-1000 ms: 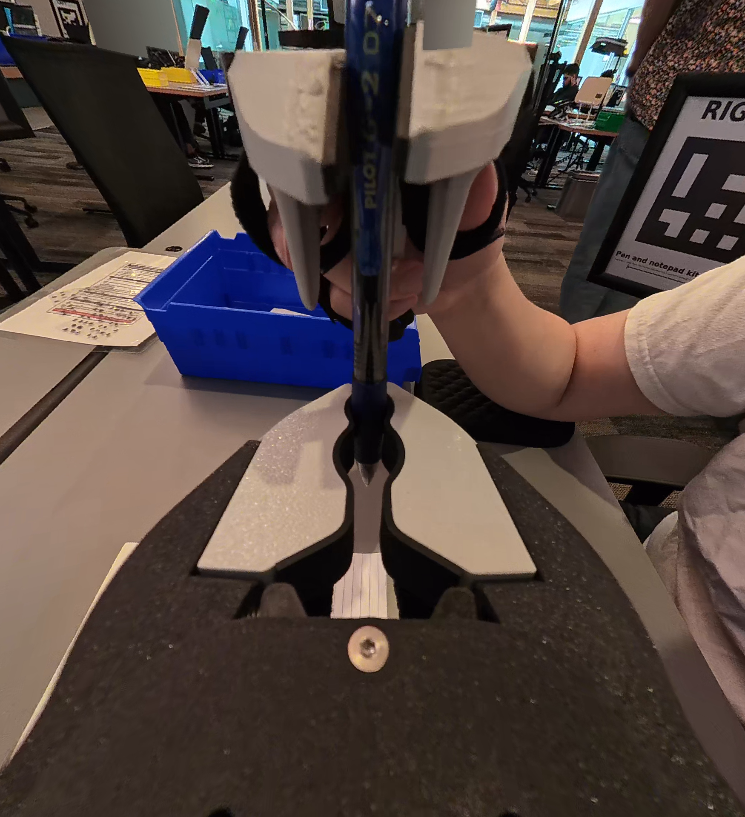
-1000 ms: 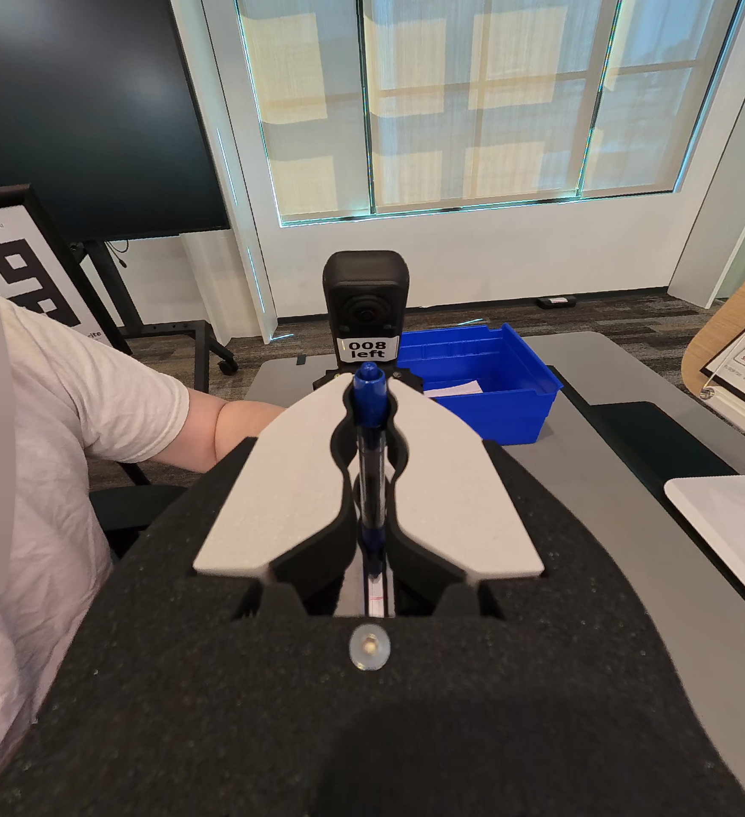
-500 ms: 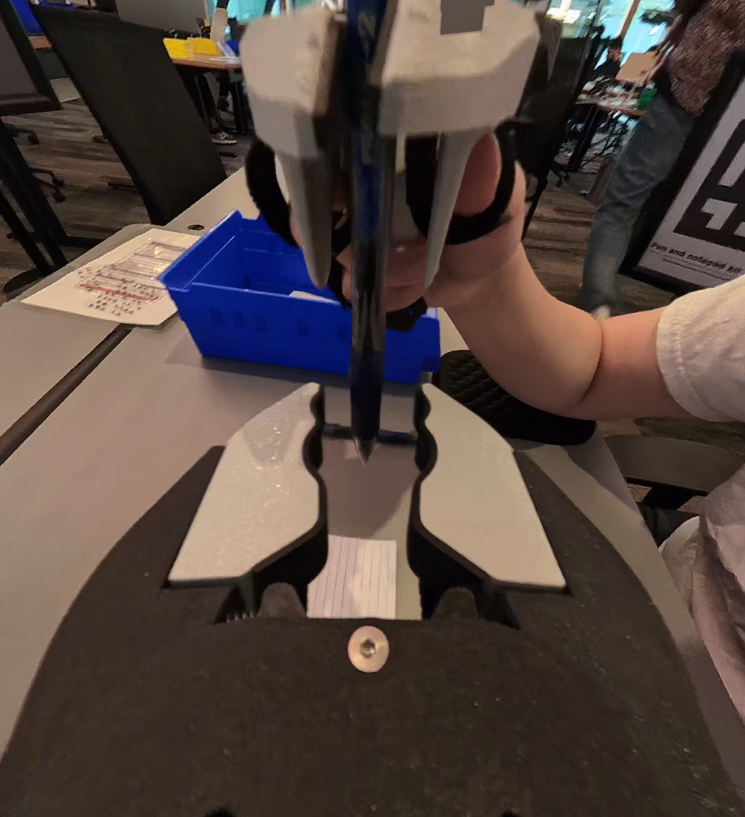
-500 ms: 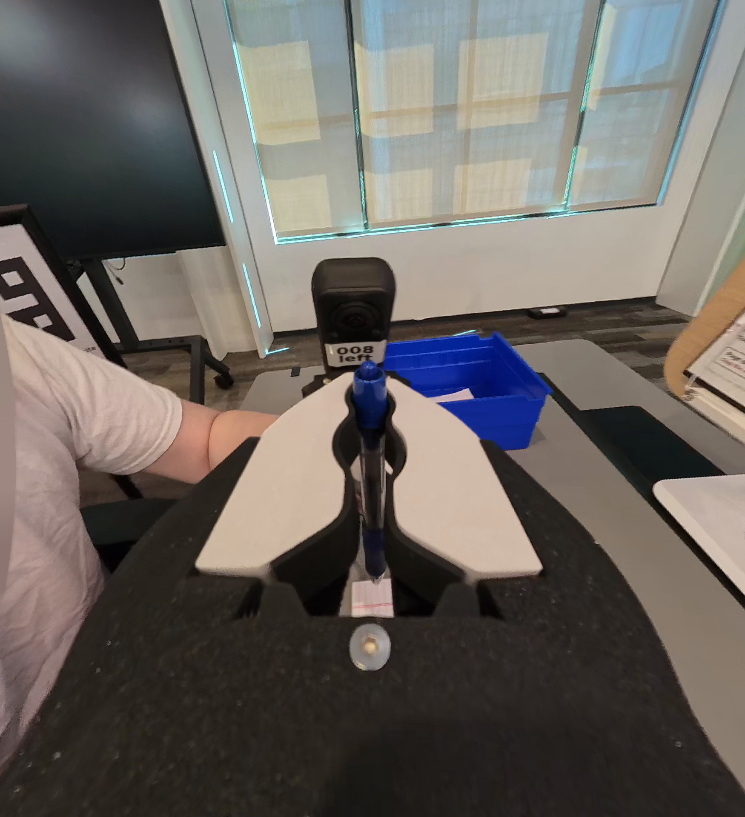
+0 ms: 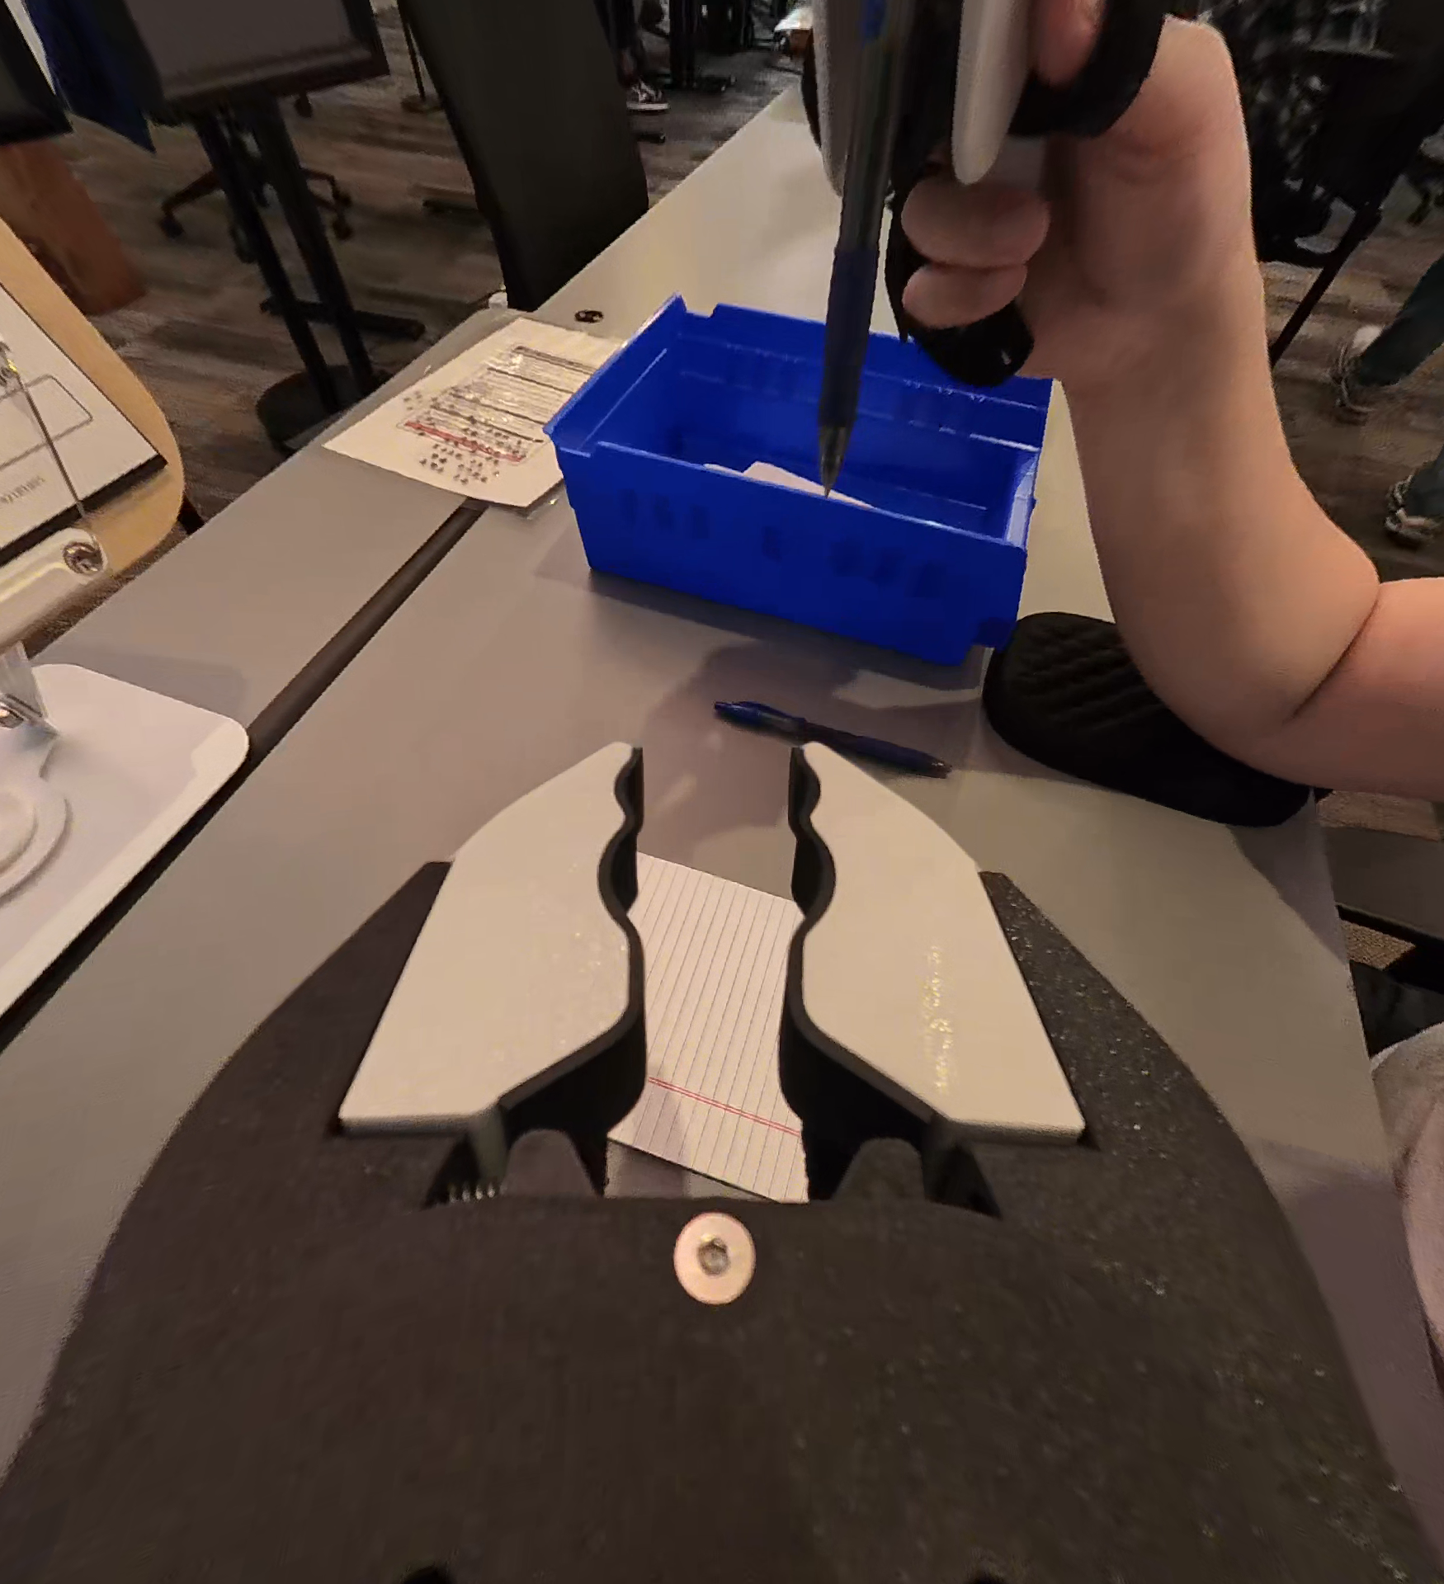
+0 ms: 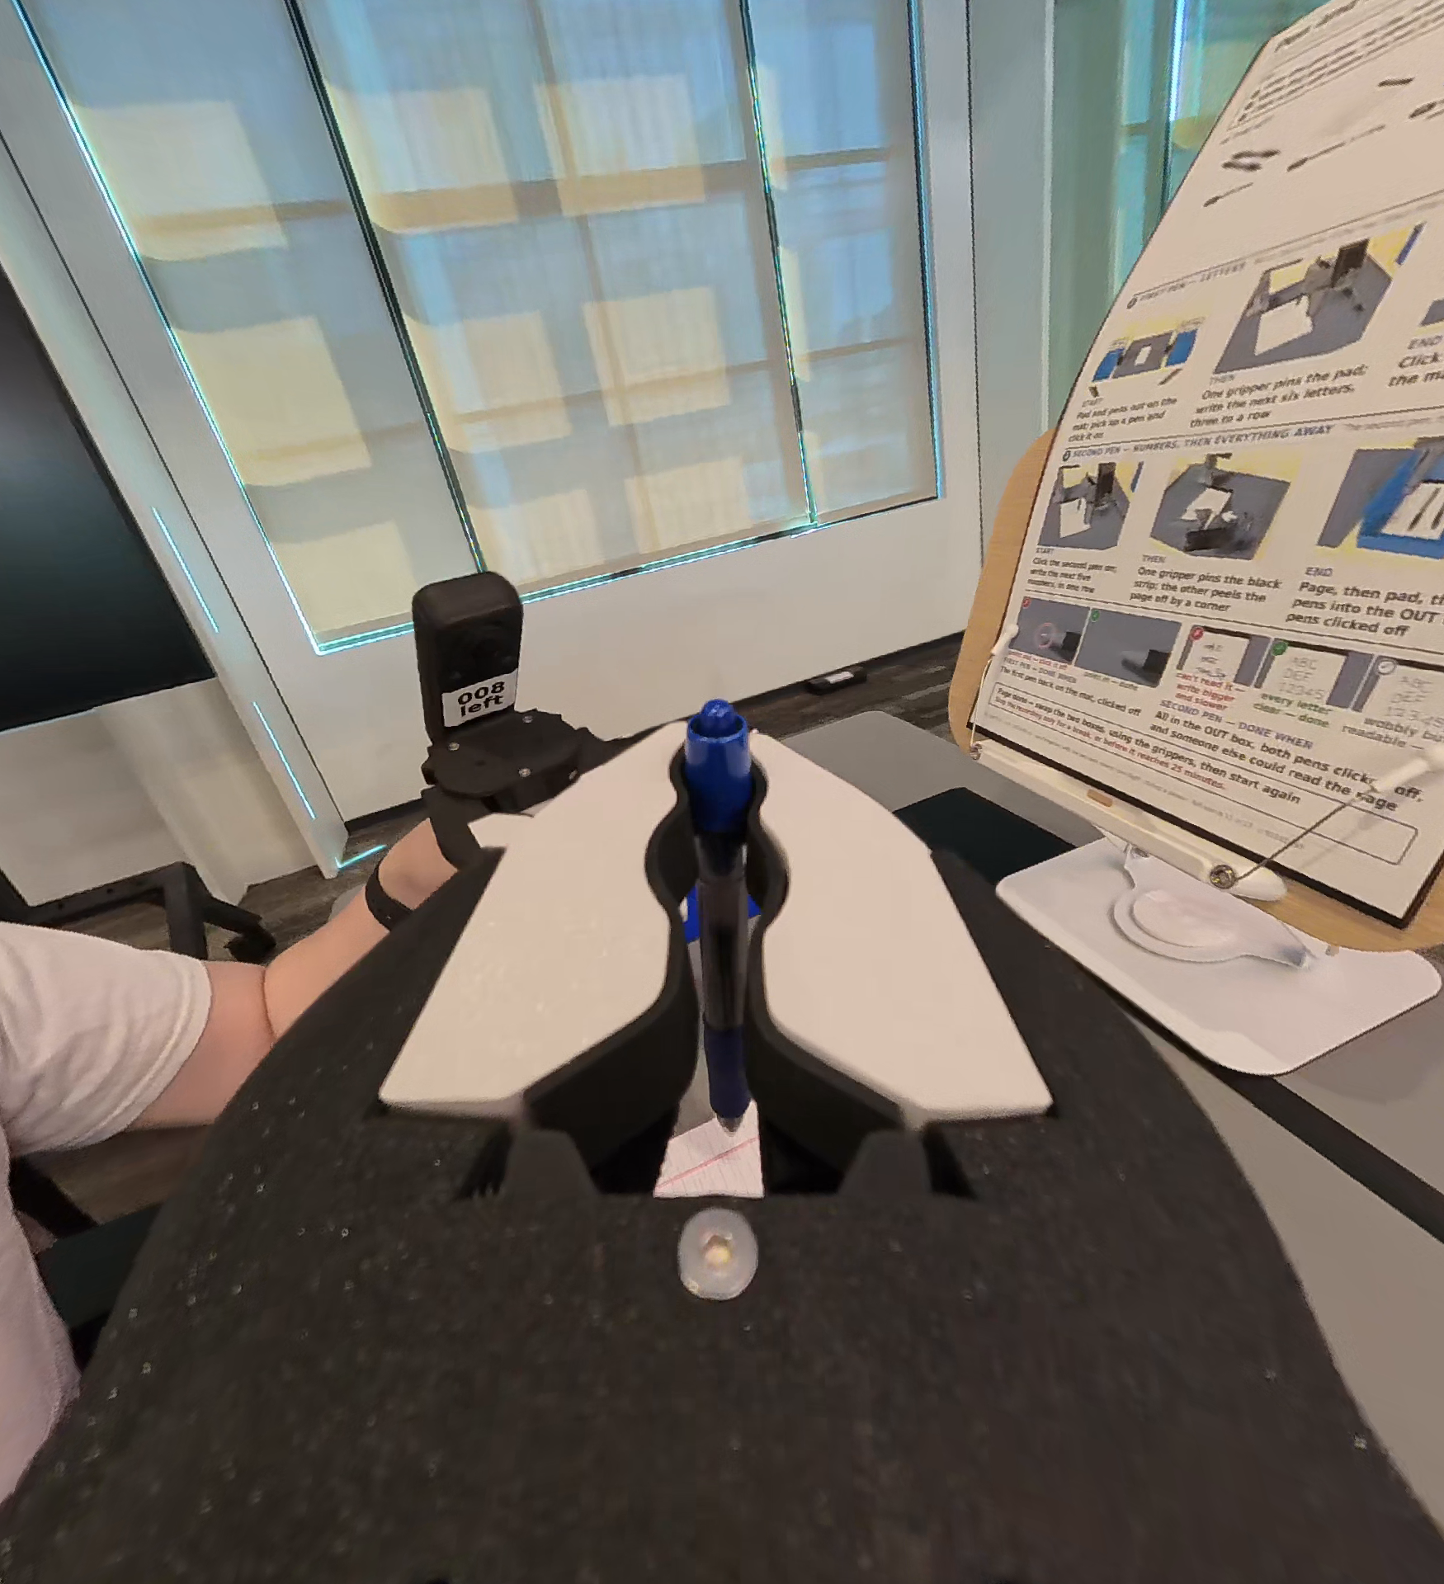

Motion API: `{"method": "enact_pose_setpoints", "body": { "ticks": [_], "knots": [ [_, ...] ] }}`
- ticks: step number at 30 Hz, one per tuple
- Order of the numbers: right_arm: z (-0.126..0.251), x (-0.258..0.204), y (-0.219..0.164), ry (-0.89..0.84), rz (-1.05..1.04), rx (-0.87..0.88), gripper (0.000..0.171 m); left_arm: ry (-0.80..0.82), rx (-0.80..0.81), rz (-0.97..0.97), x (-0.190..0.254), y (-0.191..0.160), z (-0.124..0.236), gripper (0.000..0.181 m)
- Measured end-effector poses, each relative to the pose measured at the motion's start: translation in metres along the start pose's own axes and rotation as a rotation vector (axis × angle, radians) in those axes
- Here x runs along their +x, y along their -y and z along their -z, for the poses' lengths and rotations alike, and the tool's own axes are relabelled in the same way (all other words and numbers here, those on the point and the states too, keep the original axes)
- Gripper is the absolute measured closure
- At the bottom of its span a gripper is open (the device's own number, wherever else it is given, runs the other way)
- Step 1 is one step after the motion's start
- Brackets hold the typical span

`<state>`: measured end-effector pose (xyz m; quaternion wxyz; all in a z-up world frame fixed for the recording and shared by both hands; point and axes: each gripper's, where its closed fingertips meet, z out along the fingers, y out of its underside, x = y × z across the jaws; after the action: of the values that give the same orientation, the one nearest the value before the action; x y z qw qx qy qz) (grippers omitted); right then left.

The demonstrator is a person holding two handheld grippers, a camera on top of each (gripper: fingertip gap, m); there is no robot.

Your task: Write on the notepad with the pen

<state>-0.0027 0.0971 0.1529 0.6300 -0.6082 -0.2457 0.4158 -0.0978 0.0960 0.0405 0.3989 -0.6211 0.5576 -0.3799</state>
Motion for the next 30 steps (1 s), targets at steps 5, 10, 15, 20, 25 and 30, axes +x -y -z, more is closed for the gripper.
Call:
{"method": "enact_pose_setpoints", "body": {
  "ticks": [5, 10, 15, 20, 25, 30],
  "knots": [
    [0.009, -0.041, 0.023, 0.067, 0.166, 0.038, 0.166, 0.005, -0.045, -0.01, 0.0, -0.009, -0.009, 0.15],
    [0.023, -0.062, 0.034, -0.072, 0.421, -0.021, 0.165, 0.004, -0.051, -0.005, -0.002, -0.011, -0.012, 0.15],
    [0.025, -0.057, 0.034, -0.044, 0.367, -0.016, 0.166, 0.002, -0.04, 0.005, -0.002, -0.01, -0.011, 0.151],
    [0.024, -0.054, 0.029, -0.058, 0.383, -0.053, 0.165, 0.005, -0.045, -0.002, -0.002, -0.011, -0.011, 0.151],
    [0.026, -0.046, 0.032, -0.074, 0.348, -0.028, 0.165, 0.001, -0.047, 0.003, -0.002, -0.012, -0.013, 0.151],
    [0.026, -0.042, 0.032, -0.105, 0.38, -0.031, 0.165, -0.001, -0.051, 0.005, -0.003, -0.013, -0.014, 0.15]
  ]
}}
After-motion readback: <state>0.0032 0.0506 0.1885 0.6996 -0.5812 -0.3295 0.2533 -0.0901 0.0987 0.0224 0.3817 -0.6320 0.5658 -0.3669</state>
